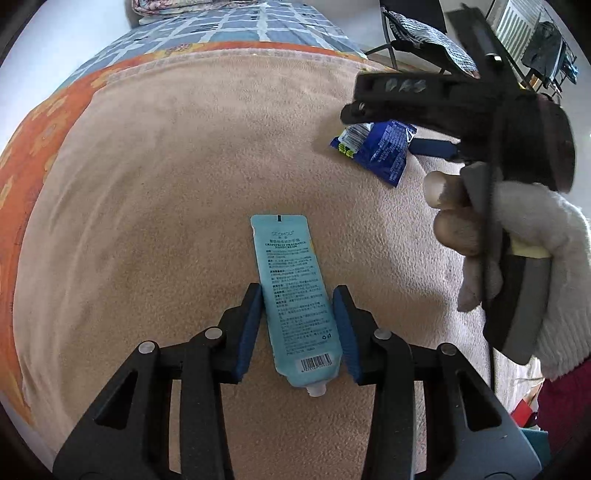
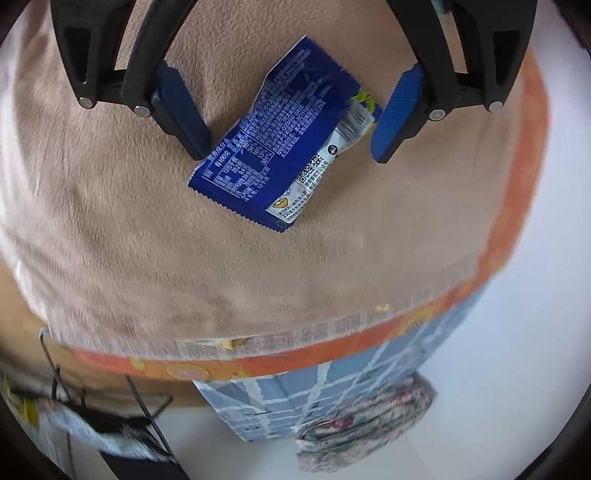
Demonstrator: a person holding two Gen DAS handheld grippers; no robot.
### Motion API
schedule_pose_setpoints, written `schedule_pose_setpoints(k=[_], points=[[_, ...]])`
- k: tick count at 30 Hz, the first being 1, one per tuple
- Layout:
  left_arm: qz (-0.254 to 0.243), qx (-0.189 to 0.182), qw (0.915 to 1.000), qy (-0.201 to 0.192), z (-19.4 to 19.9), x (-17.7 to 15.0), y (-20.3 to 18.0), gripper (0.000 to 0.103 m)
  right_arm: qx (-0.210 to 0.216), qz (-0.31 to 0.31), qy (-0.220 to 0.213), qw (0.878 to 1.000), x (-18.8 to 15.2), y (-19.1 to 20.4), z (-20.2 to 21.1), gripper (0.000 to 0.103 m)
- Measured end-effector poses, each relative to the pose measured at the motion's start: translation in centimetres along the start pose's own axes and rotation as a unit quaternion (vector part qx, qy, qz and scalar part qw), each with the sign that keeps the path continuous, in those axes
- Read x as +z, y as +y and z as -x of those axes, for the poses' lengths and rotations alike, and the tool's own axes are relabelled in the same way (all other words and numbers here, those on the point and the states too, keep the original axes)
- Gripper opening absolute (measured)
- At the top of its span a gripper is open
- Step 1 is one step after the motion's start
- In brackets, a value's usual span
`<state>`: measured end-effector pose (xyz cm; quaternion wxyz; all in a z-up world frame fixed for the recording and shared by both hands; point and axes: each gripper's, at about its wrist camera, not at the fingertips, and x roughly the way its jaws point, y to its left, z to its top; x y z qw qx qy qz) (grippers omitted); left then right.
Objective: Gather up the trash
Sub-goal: 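Grasp the light-blue tube with the left tool while the right tool grasps the blue wrapper, then carry the tube and wrapper over the blue basket and release both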
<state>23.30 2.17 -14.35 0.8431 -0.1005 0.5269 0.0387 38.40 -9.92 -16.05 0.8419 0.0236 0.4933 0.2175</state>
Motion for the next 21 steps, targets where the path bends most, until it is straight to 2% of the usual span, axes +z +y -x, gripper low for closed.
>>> schedule_pose_setpoints(k=[2, 5, 8, 10, 12, 21], points=[[0.001, -0.001, 1.0, 0.0, 0.2, -0.1, 0.2, 0.04, -0.023, 0.027, -0.001, 0.999, -0.2, 0.3, 0.1, 0.067], [0.006, -0.003, 1.0, -0.001, 0.5, -0.2, 0.6, 0.037, -0.018, 0.033, 0.002, 0.999, -0.3, -0.4, 0.7, 0.051], [0.005, -0.003, 1.0, -0.004, 0.9, -0.3, 0.6, 0.02, 0.004, 0.012, 0.007, 1.0, -0.7, -1.9, 1.6, 0.045], [0.0, -0.005, 1.0, -0.007, 1.3, -0.4, 0.5, 0.016, 0.009, 0.011, 0.007, 1.0, -1.0, -2.3, 2.3, 0.041], [-0.001, -0.008, 0.9999, -0.007, 1.5, -0.7, 0.4, 0.016, 0.007, 0.021, 0.006, 1.0, -1.4, -2.4, 3.3, 0.037], [0.007, -0.008, 0.9999, -0.004, 1.2, -1.0, 0.1, 0.016, -0.008, 0.061, -0.026, 0.998, -3.5, -3.0, 10.5, 0.036]])
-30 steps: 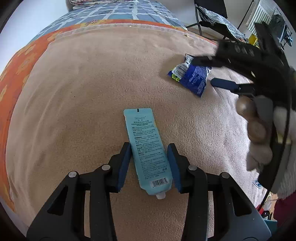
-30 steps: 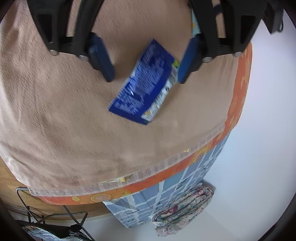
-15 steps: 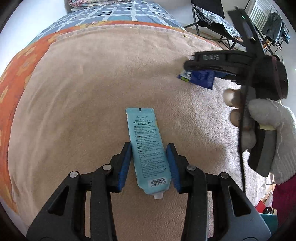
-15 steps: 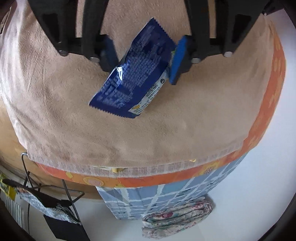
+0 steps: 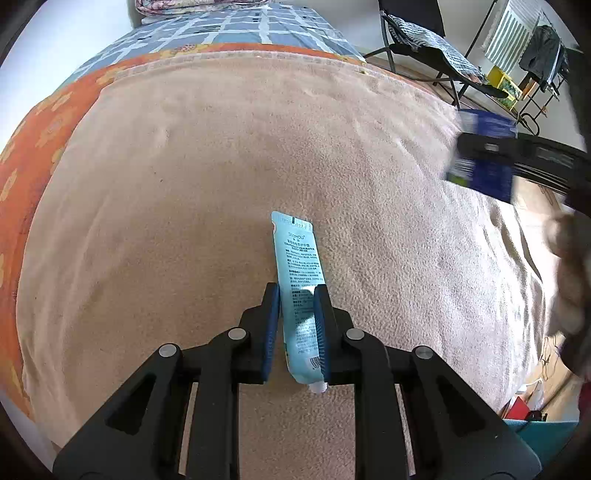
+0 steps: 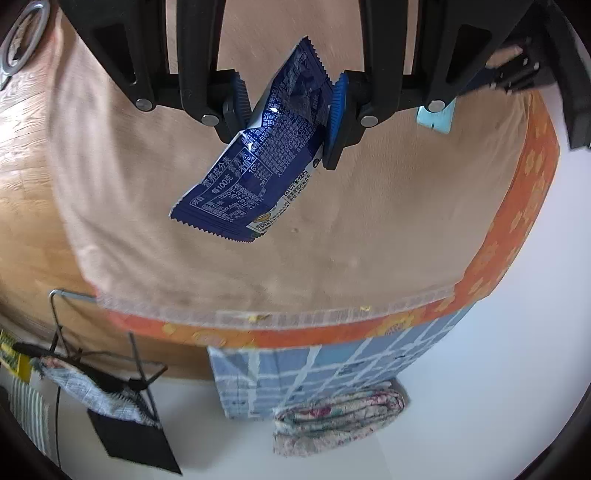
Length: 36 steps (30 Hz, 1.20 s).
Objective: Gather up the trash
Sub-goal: 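Carry the tube and wrapper over the blue basket and release both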
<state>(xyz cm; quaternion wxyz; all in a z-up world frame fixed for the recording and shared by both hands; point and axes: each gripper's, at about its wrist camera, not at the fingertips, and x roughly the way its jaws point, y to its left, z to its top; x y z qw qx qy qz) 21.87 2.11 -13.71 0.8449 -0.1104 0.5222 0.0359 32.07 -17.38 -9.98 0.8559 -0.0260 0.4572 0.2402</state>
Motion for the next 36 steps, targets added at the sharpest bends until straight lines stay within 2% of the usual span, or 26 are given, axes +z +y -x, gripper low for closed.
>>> schedule_pose_setpoints(k=[7, 16, 20, 22, 27, 29, 30, 32, 34, 36], points=[[-0.015, 0.001, 0.9999, -0.005, -0.3, 0.3, -2.0, 0.016, 0.009, -0.03, -0.02, 0.999, -2.1, -2.3, 5.8, 0.036], [-0.028, -0.021, 0.9992, -0.021, 0.0, 1.2, -5.3, 0.016, 0.016, -0.039, -0.032, 0.999, -5.3, -3.6, 11.0, 0.036], [-0.028, -0.016, 0.9994, -0.017, -0.9, 2.0, -6.5, 0.016, 0.02, -0.046, -0.036, 0.998, -6.4, -4.2, 12.4, 0.036], [-0.02, -0.014, 0.9997, -0.007, -1.6, 2.2, -6.7, 0.023, 0.023, -0.045, -0.038, 0.998, -6.7, -4.3, 12.8, 0.036], [-0.013, 0.013, 0.9997, 0.017, -3.1, 1.9, -6.1, 0.023, 0.031, -0.043, -0.036, 0.998, -7.3, -4.5, 13.3, 0.036], [-0.009, 0.005, 0.9999, 0.012, -3.2, 1.7, -5.6, 0.023, 0.032, -0.039, -0.035, 0.998, -7.4, -4.5, 13.2, 0.036], [-0.011, 0.005, 0.9998, 0.012, -3.2, 1.7, -5.5, 0.023, 0.031, -0.036, -0.035, 0.998, -7.4, -4.4, 13.2, 0.036], [-0.014, 0.003, 0.9999, 0.008, -3.0, 1.6, -5.5, 0.012, 0.029, -0.032, -0.034, 0.998, -7.5, -4.3, 13.1, 0.036], [-0.007, -0.006, 0.9999, 0.007, -2.8, 1.5, -5.0, 0.007, 0.032, -0.03, -0.033, 0.999, -7.8, -4.1, 13.1, 0.036], [-0.001, -0.017, 0.9998, 0.006, -2.3, 1.3, -4.7, 0.005, 0.03, -0.024, -0.033, 0.999, -8.0, -4.0, 13.3, 0.036]])
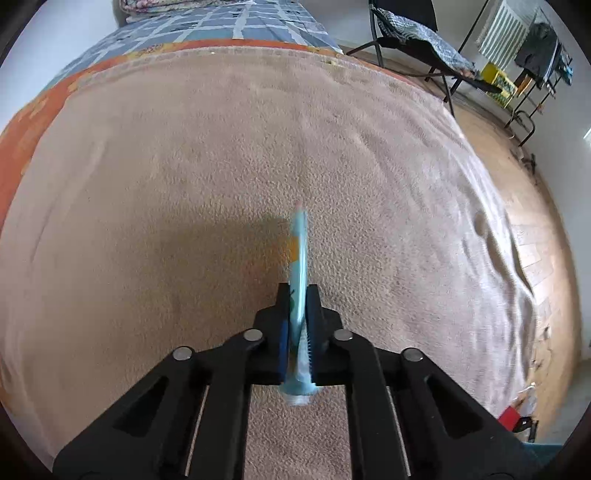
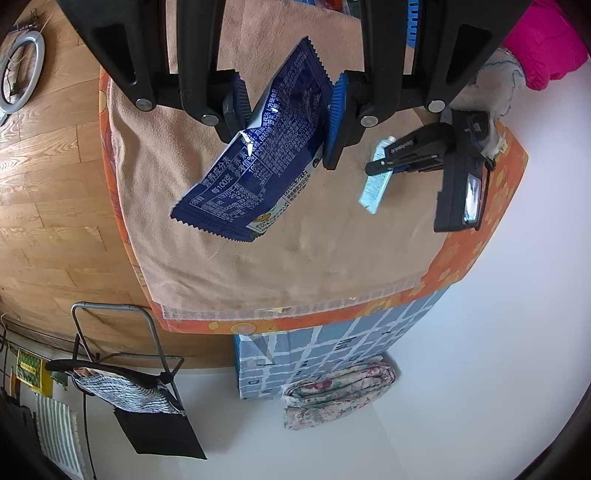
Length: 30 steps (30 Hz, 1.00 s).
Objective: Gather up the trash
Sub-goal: 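Carry the tube and wrapper over the blue basket and release both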
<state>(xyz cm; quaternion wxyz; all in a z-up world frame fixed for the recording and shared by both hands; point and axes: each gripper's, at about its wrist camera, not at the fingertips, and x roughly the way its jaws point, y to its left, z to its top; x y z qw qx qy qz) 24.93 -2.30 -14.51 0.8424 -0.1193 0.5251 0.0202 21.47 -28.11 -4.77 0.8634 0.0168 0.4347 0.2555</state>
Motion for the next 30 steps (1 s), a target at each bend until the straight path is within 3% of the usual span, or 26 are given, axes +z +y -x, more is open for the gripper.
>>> schedule_pose_setpoints(k=[18, 30], points=[[-0.038, -0.021, 0.9972, -0.06, 7.4, -2.5, -0.1, 0.005, 0.017, 0.072, 0.002, 0.997, -4.6, 4.7, 2.3, 0.036], [-0.069, -0.04, 0.9945, -0.068, 12.3, -8.4, -0.2, 0.005, 0.049, 0.141, 0.022, 0.989, -11.1, 8.5, 3.3, 0.036]])
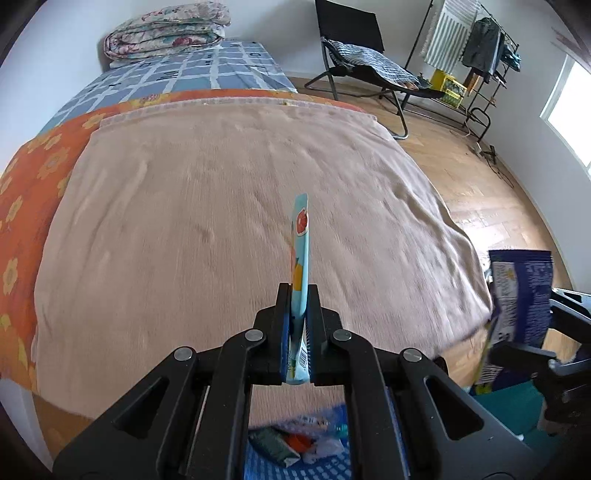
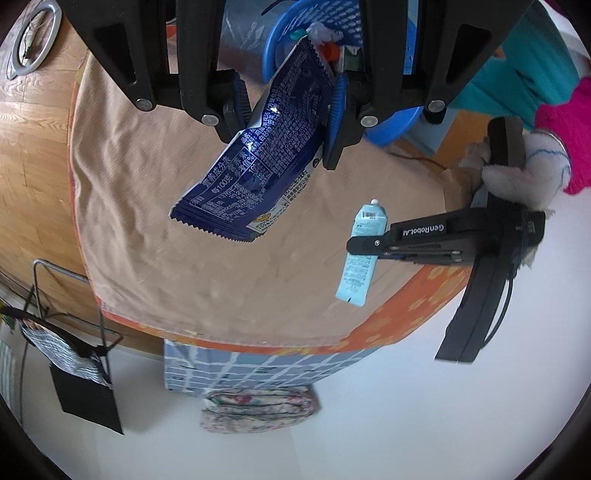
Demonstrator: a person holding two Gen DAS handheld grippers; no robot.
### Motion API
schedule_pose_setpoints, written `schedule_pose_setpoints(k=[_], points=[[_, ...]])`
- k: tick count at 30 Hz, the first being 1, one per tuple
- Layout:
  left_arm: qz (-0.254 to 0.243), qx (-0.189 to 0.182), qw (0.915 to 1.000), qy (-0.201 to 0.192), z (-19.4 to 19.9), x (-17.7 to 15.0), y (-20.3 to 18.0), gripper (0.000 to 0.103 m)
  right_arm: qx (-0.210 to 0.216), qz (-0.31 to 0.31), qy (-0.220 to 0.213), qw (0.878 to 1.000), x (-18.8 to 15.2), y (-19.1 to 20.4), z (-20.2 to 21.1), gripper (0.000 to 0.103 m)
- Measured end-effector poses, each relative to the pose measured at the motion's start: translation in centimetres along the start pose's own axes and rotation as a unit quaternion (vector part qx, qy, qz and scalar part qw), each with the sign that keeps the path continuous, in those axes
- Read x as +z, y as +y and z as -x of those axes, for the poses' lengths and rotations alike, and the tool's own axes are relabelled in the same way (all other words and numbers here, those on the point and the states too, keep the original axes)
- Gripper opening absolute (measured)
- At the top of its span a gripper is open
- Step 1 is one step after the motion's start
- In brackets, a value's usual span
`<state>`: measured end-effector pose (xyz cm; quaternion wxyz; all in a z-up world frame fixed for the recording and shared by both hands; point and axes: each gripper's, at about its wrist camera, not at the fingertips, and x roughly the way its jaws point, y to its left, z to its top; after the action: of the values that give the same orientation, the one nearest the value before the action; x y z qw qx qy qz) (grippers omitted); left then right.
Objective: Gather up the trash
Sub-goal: 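Carry the tube and wrapper over the blue basket and release both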
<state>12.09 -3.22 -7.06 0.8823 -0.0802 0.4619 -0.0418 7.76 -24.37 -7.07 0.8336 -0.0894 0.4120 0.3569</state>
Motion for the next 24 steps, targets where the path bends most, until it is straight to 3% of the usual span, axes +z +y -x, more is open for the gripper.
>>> schedule_pose_setpoints(k=[12, 24], points=[[-0.011, -0.011, 0.9999, 0.004, 3.2, -7.0, -1.7, 0.005, 0.026, 0.04, 0.037, 0.998, -6.4, 4.1, -1.1, 0.036], [0.036, -0.029, 0.9982, 0.039, 2.7, -12.7, -0.8, 0.005, 0.041, 0.039, 0.071, 0.996, -9.2, 5.5, -2.5, 0.037]])
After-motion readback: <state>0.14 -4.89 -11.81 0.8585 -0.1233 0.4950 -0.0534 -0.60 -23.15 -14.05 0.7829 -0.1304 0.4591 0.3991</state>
